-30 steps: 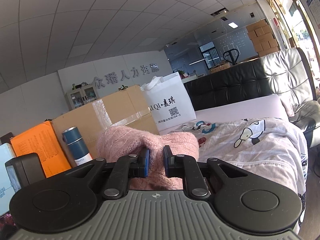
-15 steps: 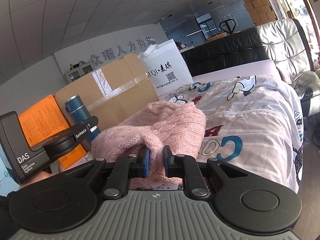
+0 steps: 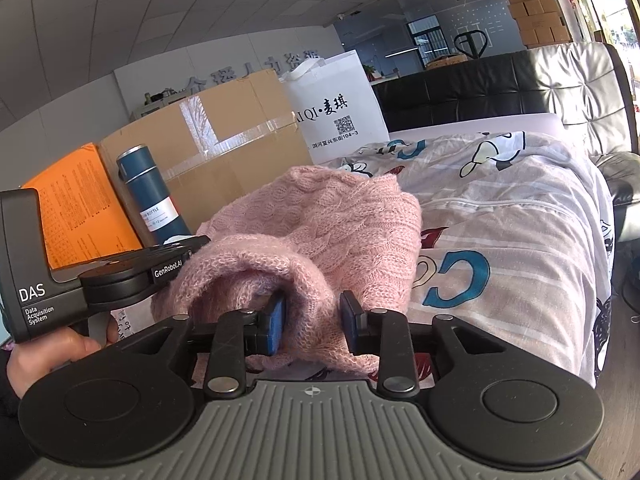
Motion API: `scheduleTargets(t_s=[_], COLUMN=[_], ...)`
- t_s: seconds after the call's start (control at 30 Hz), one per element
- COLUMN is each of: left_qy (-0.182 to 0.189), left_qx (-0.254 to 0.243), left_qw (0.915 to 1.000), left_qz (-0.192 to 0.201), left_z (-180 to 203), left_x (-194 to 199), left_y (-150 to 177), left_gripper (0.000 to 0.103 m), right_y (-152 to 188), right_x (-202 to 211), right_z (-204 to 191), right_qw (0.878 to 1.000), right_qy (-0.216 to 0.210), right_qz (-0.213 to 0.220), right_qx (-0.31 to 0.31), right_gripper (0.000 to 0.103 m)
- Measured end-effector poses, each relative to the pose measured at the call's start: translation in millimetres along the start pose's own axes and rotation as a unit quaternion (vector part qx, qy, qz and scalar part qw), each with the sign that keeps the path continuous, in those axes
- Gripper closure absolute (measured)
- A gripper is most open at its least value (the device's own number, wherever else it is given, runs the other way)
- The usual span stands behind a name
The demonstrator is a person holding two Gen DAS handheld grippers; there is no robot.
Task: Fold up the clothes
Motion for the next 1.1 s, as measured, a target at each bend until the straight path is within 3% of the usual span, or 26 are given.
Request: scheduleTargets(t_s=[0.07,0.47,0.6,0.67,0.87,0.97,1.1], left_qy=[0.001,0.011,0.008,0.005,-0.001,-0.017,-0.047], left_qx=[-0.003,-0.006,-0.004,-0.001,0.006,0.025,0.051], left_qw=[1.0,0.9995,0.9995,0.9995,0.9995,0.999,0.9973], left_qz=[-0.007,-0.028,-0.029,-0.031,-0.032,-0.034,-0.026], left_z=[0.9,2.1,-1.1,-4.7,-17.0,-31.9,-52.1], left_x=[-1.2,-5.4,-5.5,-6.9,-9.2,-10.0,-6.8], left_y=[2.6,10.4,10.2,10.7,9.4,8.5,5.5], left_gripper=[0.099,0.098,0.098,0.098,0.097,0.086,0.056], right_y=[0.2,5.1,0.9,-4.6,-21.5,-26.5,-26.4], right_x=[-0.8,-6.9,-10.6,-13.8,-29.3,-43.3,-61.7], right_z=[0.8,3.0,1.6,0.2,-1.7,-0.4,-3.3], right_qw=[1.0,1.0,1.0,0.999,0.997,0.996,0.997], right_qy=[-0.002,-0.001,0.017,0.032,0.049,0.061,0.06], right_qz=[0.001,-0.011,-0.009,-0.002,0.015,0.017,-0.008], right_qx=[-0.004,-0.01,0.007,0.023,0.053,0.06,0.058], right_gripper=[0.062,0.044,0.042,0.032,0.021,0.015,0.013])
Point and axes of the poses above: each gripper's, at about its wrist camera, not at the fingertips, and x roughly against the way its jaws point, z to its right, y to its underside, the point moved 7 cm from there along -x, roughly the way its jaws point, and after that the axes turned 5 degrees about -x, right-handed, at the moved point
